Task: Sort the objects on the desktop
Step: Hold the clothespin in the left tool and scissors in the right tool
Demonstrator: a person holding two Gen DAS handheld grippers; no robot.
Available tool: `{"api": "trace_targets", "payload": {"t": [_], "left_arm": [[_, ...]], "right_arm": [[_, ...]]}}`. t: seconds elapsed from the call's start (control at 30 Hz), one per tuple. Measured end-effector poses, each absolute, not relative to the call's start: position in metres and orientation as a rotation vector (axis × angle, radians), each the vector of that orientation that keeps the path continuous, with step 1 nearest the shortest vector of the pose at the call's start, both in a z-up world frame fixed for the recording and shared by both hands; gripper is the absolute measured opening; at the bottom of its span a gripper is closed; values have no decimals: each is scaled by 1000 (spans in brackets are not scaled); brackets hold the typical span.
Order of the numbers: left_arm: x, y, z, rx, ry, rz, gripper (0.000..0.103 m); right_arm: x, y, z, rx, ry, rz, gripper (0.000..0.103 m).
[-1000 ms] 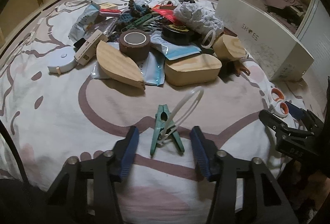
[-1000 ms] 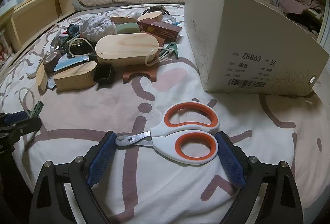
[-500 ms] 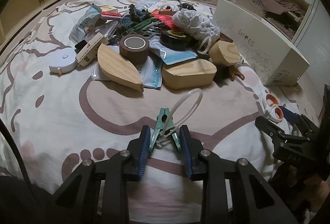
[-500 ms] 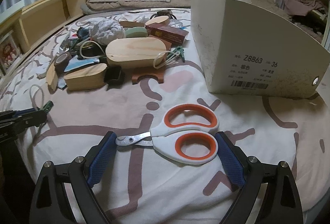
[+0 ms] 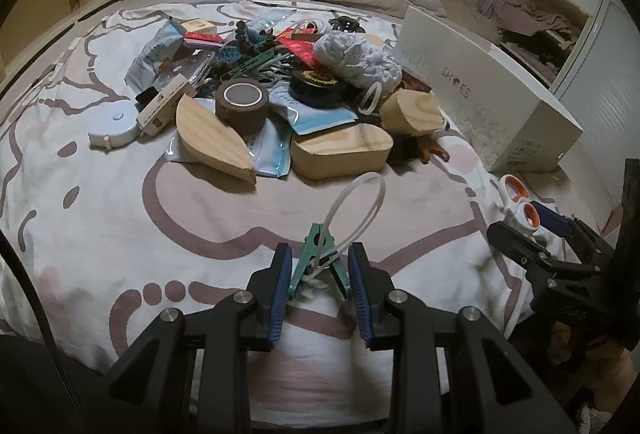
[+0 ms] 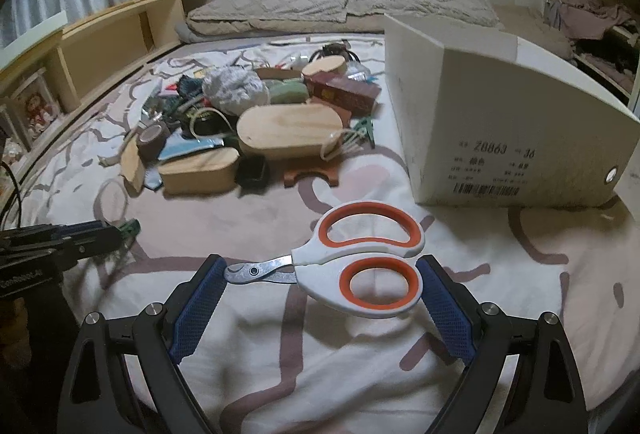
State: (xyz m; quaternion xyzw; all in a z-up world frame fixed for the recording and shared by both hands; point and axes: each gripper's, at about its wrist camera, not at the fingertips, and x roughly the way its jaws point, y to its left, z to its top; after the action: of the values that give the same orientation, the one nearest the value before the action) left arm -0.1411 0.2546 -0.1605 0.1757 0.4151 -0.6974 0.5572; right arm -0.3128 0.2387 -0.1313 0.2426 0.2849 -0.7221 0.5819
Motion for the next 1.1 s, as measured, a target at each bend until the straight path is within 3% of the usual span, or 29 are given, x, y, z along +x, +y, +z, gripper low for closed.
{"api": "trace_targets", "payload": {"t": [0.4,0.5,0.67,0.73,0.77,1.1], "left_arm": [[-154,243,-172,537,992,-1602,30],[-157,238,-172,563,990,-1601,37],[-158,233,-170,599,996,-1601,38],[-159,232,-170,620,988,-1603,36],[-160,231,-170,627,984,-1601,27],[-155,232,-165,607,993,-1626,25]], "right_arm": [[-308,240,-133,569,682,-1678,94],[-309,241,-132,572,680,-1680,94],[-312,240,-134,587,679,-1683,94],[-313,239,-136,597,680,-1683,94],[-313,239,-137,601,679,-1681,94],[-317,237,-138,621,669,-1676,94]]}}
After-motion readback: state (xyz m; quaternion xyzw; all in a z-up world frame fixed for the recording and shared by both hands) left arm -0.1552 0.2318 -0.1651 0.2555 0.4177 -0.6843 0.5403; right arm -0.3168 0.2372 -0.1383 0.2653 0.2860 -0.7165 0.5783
